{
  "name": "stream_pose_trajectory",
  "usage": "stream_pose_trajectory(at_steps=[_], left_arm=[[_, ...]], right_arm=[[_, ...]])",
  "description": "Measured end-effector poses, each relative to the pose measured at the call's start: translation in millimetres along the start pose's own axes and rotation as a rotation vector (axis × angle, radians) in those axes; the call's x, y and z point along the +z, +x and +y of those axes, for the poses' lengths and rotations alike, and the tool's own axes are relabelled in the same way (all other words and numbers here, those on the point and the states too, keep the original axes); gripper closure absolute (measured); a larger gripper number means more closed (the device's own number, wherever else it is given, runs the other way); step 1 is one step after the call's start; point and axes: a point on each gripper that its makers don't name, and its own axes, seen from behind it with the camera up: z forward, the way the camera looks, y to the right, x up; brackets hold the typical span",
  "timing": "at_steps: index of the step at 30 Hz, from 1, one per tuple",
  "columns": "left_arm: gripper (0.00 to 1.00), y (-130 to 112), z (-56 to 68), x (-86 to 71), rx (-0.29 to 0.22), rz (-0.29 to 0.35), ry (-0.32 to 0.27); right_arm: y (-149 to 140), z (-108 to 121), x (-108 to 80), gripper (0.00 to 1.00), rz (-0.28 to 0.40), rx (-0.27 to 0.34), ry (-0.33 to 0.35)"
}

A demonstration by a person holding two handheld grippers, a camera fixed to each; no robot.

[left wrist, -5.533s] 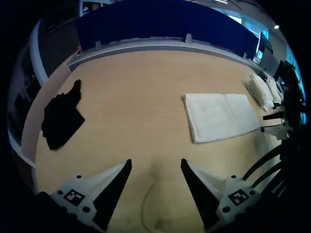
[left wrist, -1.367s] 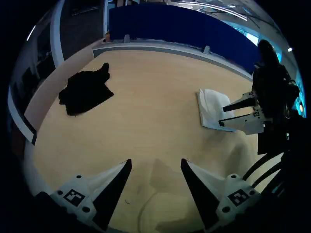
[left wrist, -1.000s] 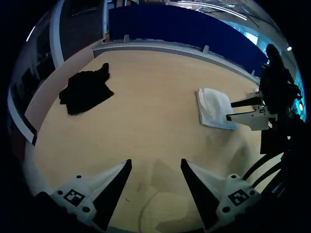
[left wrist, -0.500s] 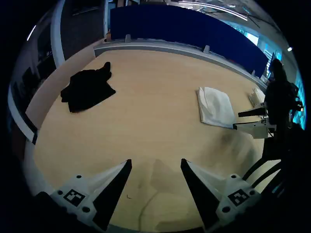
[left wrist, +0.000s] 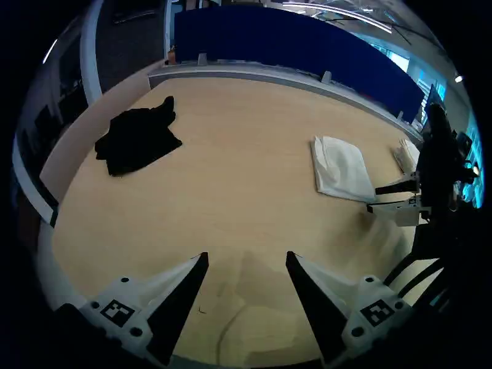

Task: Fold towel

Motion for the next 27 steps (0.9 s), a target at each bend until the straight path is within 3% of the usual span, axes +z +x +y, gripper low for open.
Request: stream_pose_trajectory(at_steps=[15, 20, 27], left_arm=[[0.07, 1.7, 1.0, 4.9, 0.006, -0.002, -0.003], [0.07, 2.7, 2.4, 5.0, 0.005, -0.003, -0.004], [0.07, 3.3, 2.0, 6.0, 0.011, -0.003, -0.002]], right_arm=[[-4.1, 3.3, 2.1, 0.59, -0.02, 0.007, 0.004], [-3.9, 4.4, 2.1, 0.85, -0.019, 0.015, 0.004], [-1.5, 6.8, 1.1, 0.94, -0.011, 0.045, 0.008]])
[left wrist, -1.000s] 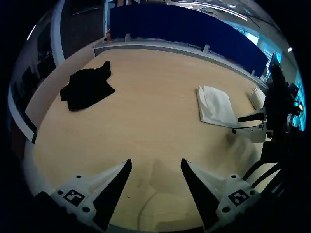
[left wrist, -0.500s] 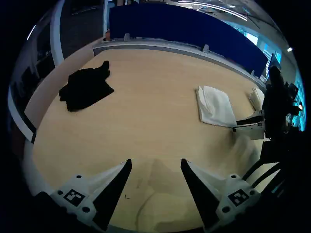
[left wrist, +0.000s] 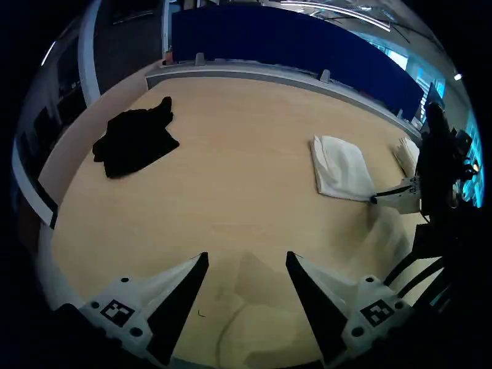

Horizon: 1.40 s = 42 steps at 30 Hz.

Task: Fold towel

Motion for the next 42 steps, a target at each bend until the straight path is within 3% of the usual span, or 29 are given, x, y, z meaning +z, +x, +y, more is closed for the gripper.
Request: stream_pose_trajectory(at_steps=[5, 11, 16, 26, 32, 42], left_arm=[[0.07, 0, -0.7, -1.0, -0.002, -0.001, 0.001], [0.07, 4, -0.4, -4.4, 0.004, 0.006, -0.001], [0.07, 14, 1.4, -6.8, 0.007, 0.023, -0.004], [0.07, 39, 10.8, -15.9, 0.012, 0.068, -0.022], [0.07, 51, 17.6, -19.6, 0.017, 0.09, -0.035], [0.07, 54, 29.2, -23.9, 0.025, 0.098, -0.051]], right_arm=[[6, 1, -5.0, 0.95, 0.015, 0.008, 0.002], [36, 0, -27.8, 0.96, 0.083, -0.022, -0.007], [75, 2, -60.5, 0.96, 0.153, -0.058, -0.007], [152, 24, -145.8, 0.96, 0.288, -0.098, -0.043], [164, 44, -183.6, 0.96, 0.31, -0.119, -0.083], [162, 74, -214.9, 0.96, 0.329, -0.095, -0.123]])
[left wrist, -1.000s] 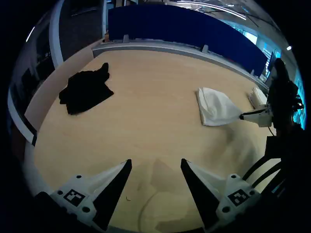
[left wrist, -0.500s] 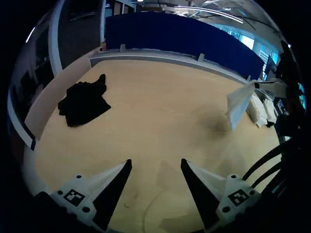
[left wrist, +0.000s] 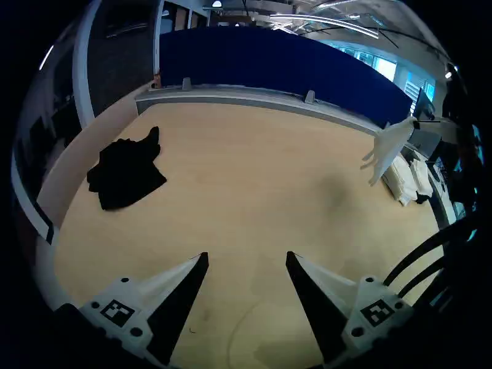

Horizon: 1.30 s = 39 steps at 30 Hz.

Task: Fold towel

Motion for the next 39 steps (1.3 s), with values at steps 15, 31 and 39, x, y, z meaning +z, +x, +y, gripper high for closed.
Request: stream_pose_trajectory(at_steps=[15, 31, 39], left_arm=[[0.07, -4, 2.4, -0.8, -0.003, -0.004, 0.012], [0.07, -6, 2.9, 3.4, 0.001, -0.017, 0.033], [0.07, -11, 3.3, 1.5, 0.0, -0.032, 0.051]], right_arm=[[6, 55, -28.8, 0.96, 0.01, 0.028, -0.047], [17, 155, -30.5, 0.96, 0.006, 0.074, -0.135], [13, 217, -24.9, 0.96, -0.014, 0.105, -0.185]])
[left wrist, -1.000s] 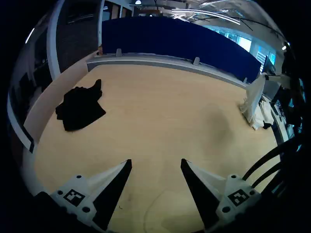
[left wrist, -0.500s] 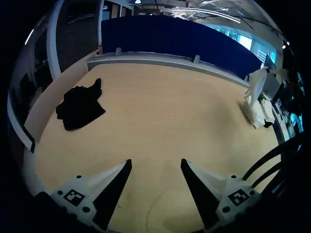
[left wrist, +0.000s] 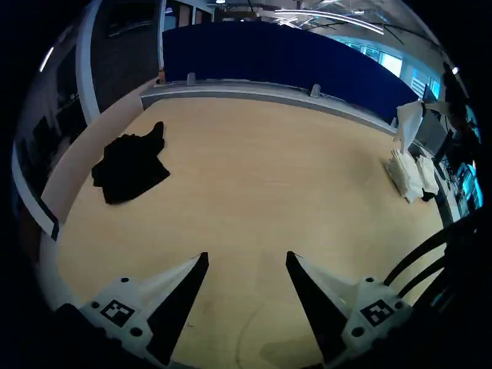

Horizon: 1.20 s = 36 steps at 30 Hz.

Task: Fold towel

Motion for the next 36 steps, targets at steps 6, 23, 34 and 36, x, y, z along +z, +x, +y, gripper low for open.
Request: stream_pose_trajectory(at_steps=[6, 23, 34, 36], left_arm=[[0.07, -3, 0.0, 0.0, 0.002, -0.012, 0.011], [0.07, -6, 1.9, 5.0, 0.0, -0.031, 0.035], [0.07, -5, 1.0, 10.2, -0.004, -0.034, 0.043], [0.07, -4, 2.4, 11.8, -0.004, -0.035, 0.042]], right_arm=[[-3, 37, 19.1, 0.96, -0.028, 0.018, -0.038], [1, 91, 63.6, 0.96, -0.056, 0.061, -0.082], [9, 92, 73.3, 0.96, -0.054, 0.056, -0.072], [8, 93, 73.8, 0.96, -0.058, 0.054, -0.072]])
